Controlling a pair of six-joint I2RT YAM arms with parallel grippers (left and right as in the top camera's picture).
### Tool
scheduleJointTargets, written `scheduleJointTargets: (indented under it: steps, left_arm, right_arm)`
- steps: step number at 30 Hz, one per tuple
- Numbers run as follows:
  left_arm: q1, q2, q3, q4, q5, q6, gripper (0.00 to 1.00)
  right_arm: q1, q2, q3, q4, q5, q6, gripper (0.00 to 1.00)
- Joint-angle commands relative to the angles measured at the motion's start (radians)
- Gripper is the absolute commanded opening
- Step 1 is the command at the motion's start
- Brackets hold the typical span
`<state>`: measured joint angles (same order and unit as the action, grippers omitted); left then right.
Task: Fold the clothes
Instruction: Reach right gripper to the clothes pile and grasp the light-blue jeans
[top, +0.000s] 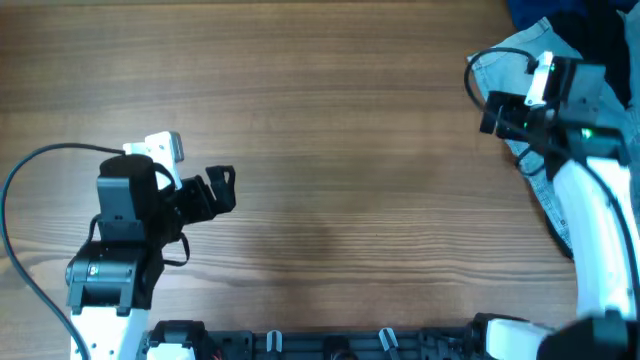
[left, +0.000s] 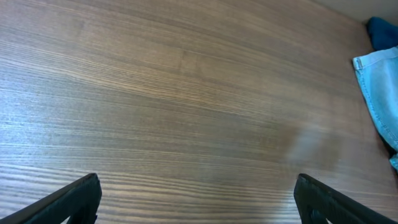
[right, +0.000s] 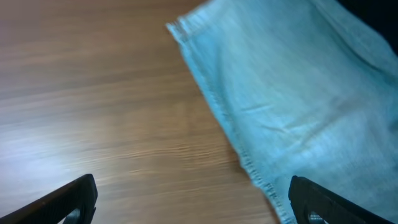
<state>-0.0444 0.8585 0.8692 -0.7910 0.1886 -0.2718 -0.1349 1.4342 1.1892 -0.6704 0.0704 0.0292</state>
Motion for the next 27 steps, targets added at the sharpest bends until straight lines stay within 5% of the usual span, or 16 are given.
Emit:
scheduleJointTargets:
  steps: [1,9,14,15,18,20,27]
  left_arm:
    - [-0.006,0.008,0.019,0.005,-0.019,-0.001,1.0]
    - [-0.006,0.008,0.019,0.013,-0.022,-0.002,1.0]
    - [-0.006,0.008,0.019,0.013,-0.022,-0.002,1.0]
    - [-0.006,0.008,0.019,0.013,-0.022,-0.002,1.0]
    - [-0.006,0.008,0.019,0.016,-0.022,-0.002,1.0]
    - [-0.006,0.008,0.019,0.018,-0.022,-0.002,1.0]
    - [-0.006,0.008,0.019,0.025,-0.022,-0.002,1.0]
  right_arm:
    - [-0.051,0.137,0.021,0.023,0.147,-0.015,1.0]
    - [-0.127,0.406,0.013,0.029,0.246,-0.083,1.0]
    - [-0.127,0.473,0.013,0.071,0.32,-0.082,0.89]
    - [-0.127,0.475,0.013,0.077,0.319,-0.082,0.8]
    - [-0.127,0.475,0.013,0.103,0.319,-0.082,0.27]
    - [-0.127,0.475,0.013,0.105,0.319,-0.082,0.09]
    - [-0.118,0.316,0.048,0.086,0.312,-0.083,0.04]
